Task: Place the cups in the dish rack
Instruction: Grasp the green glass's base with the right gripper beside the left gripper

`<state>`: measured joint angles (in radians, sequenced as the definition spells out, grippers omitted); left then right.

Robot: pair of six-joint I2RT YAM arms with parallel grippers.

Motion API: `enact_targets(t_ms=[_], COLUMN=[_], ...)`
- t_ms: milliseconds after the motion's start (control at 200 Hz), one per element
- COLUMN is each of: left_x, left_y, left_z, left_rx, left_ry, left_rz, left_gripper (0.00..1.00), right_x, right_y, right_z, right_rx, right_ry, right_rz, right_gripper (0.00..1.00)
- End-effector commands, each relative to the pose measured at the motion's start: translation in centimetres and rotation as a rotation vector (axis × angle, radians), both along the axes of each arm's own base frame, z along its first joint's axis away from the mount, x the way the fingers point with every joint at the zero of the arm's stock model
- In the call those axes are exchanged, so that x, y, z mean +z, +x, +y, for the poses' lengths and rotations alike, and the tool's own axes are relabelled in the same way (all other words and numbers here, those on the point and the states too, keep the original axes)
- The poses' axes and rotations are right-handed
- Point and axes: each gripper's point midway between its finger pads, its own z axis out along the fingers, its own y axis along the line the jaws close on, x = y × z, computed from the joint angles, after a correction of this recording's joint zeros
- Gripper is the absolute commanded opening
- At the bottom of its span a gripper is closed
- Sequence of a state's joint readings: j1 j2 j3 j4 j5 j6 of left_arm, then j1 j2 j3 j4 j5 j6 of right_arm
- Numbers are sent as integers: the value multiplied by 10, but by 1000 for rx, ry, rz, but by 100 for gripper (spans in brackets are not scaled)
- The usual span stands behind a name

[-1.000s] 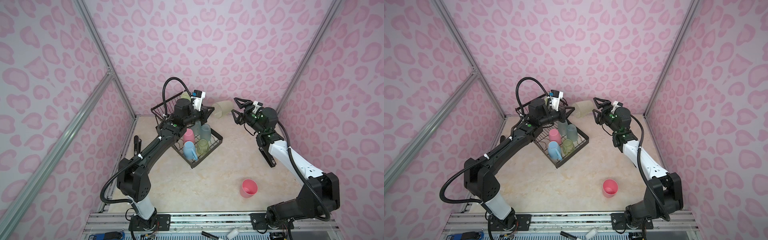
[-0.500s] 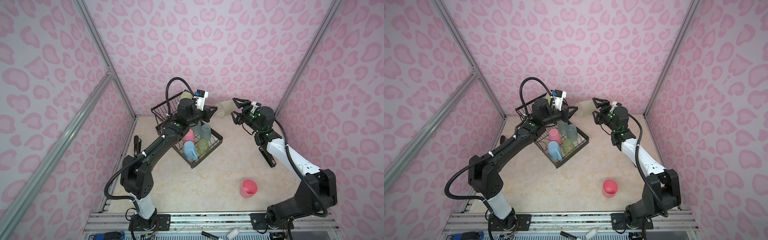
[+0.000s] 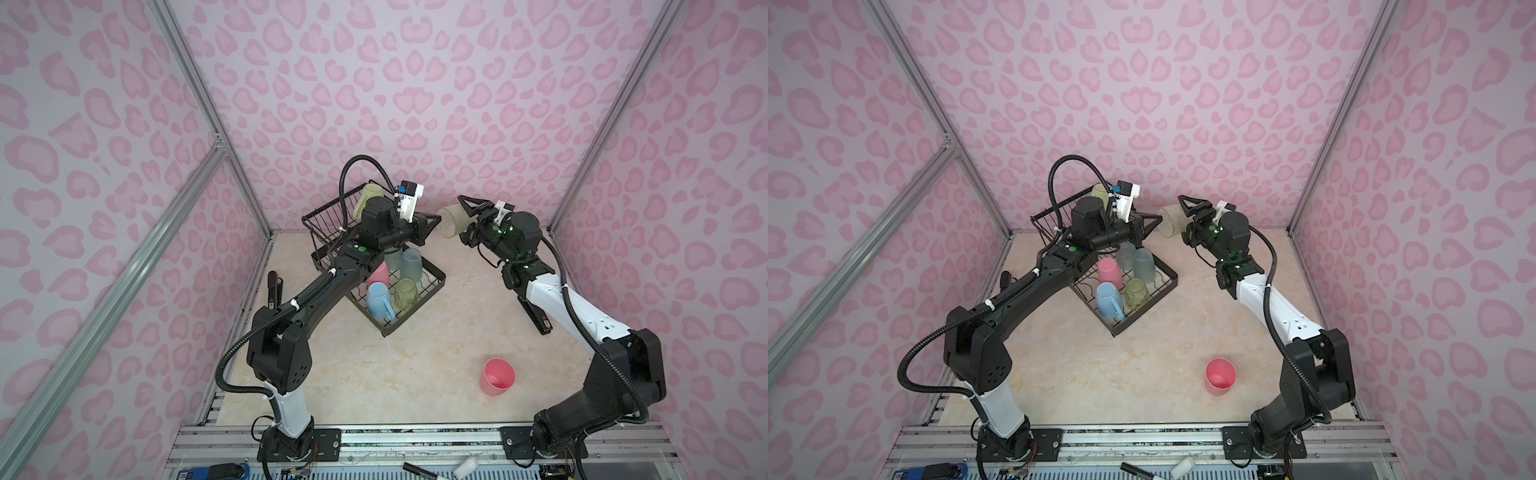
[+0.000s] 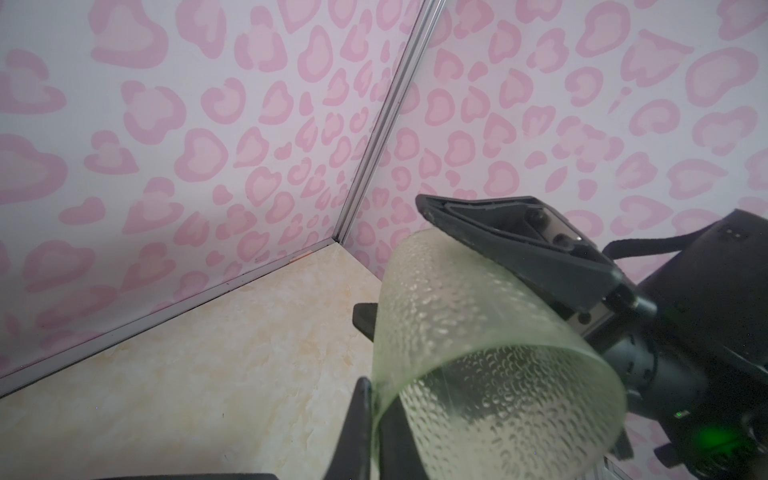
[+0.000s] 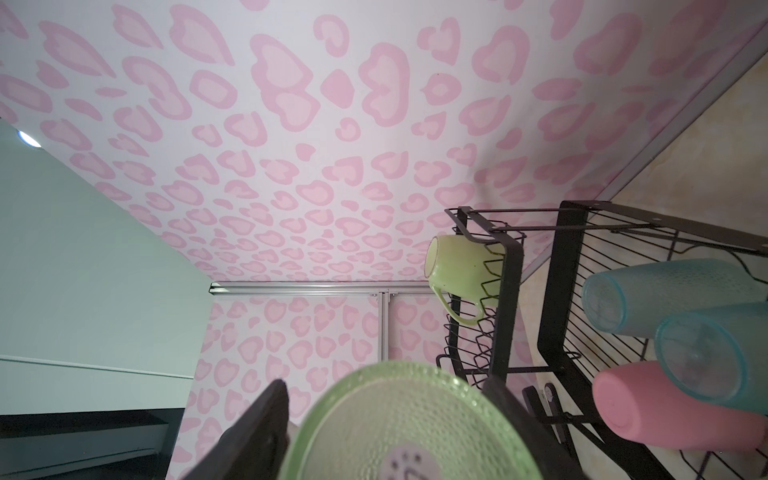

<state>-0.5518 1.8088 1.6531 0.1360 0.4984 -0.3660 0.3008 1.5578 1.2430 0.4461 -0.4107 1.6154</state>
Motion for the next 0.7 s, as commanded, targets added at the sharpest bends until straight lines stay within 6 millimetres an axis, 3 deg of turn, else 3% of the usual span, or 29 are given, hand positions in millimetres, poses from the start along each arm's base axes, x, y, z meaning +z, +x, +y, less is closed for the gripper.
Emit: enact_targets(t_ms=[0, 195, 440, 555, 695], left_x=[19, 22, 24, 24, 26], left_y=[-2, -1, -1, 2, 8], left_z=[1, 5, 18, 35, 74], left_rx=[2, 22, 90, 172, 327], left_ry=[-31, -26, 15, 39, 68], left_rz=[-58, -57, -48, -17, 69], left_gripper=[3, 6, 43, 55, 64], right_x=[2, 6, 9, 7, 7], right_y=[1, 1, 4, 7, 11], right_z=[-2, -2, -10, -11, -1], right_rx=[-13, -20, -78, -91, -101], right_ry=[9, -1, -141, -190, -306], right_rz=[-27, -54, -118, -145, -209], right_gripper=[71, 67, 61, 60, 60])
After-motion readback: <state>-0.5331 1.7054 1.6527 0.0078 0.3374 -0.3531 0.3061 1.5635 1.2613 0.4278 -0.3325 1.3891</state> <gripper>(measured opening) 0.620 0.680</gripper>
